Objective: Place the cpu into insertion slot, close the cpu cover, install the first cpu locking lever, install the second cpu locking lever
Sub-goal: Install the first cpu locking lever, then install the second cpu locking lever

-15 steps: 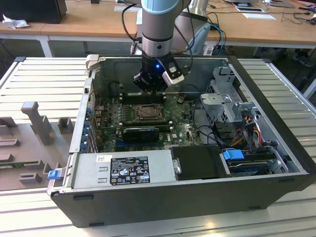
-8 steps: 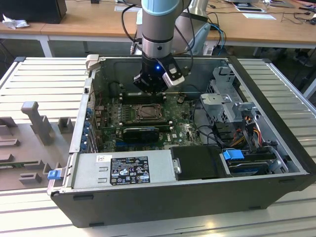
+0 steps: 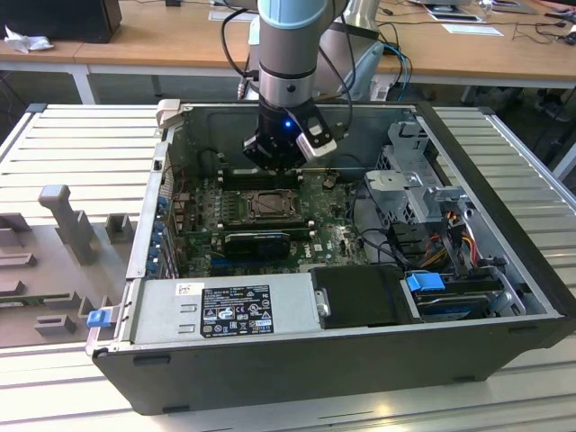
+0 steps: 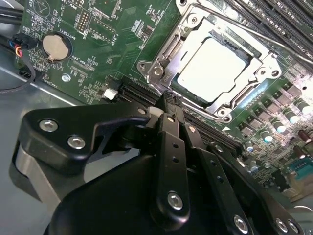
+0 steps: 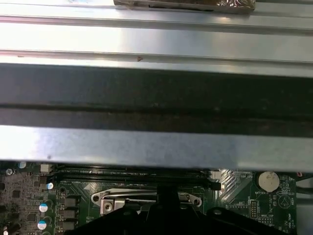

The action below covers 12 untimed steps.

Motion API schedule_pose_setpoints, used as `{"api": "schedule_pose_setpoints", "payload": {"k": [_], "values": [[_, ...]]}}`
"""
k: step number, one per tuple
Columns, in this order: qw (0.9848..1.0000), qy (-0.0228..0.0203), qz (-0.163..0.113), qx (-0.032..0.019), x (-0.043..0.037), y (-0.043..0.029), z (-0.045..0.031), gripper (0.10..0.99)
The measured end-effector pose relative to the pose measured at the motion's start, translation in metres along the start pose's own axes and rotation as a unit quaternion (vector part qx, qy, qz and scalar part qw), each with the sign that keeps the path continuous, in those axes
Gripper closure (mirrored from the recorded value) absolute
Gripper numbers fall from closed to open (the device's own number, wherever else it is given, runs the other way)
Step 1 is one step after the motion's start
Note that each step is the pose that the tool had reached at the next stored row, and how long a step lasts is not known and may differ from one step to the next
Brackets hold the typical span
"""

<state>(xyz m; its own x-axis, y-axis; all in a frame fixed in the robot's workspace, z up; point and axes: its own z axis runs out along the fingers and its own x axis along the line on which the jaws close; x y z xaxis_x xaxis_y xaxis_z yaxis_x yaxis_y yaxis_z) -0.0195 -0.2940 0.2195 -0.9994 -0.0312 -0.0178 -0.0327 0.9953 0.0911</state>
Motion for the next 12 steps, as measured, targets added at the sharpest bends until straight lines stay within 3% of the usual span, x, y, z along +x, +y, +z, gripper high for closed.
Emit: {"api": "schedule_pose_setpoints", "payload": {"k": [3, 5, 9, 12], "values": [[1.0, 0.0, 0.0, 0.0, 0.0, -0.002, -0.0002, 0.98], [1.0, 0.0, 0.0, 0.0, 0.0002, -0.0073, -0.0007, 0.98], [1.0, 0.0, 0.0, 0.0002, -0.0001, -0.0067, -0.0186, 0.98], [1.0, 0.0, 0.0, 0.0024, -0.0005, -0.0047, -0.0409, 0.98]]}}
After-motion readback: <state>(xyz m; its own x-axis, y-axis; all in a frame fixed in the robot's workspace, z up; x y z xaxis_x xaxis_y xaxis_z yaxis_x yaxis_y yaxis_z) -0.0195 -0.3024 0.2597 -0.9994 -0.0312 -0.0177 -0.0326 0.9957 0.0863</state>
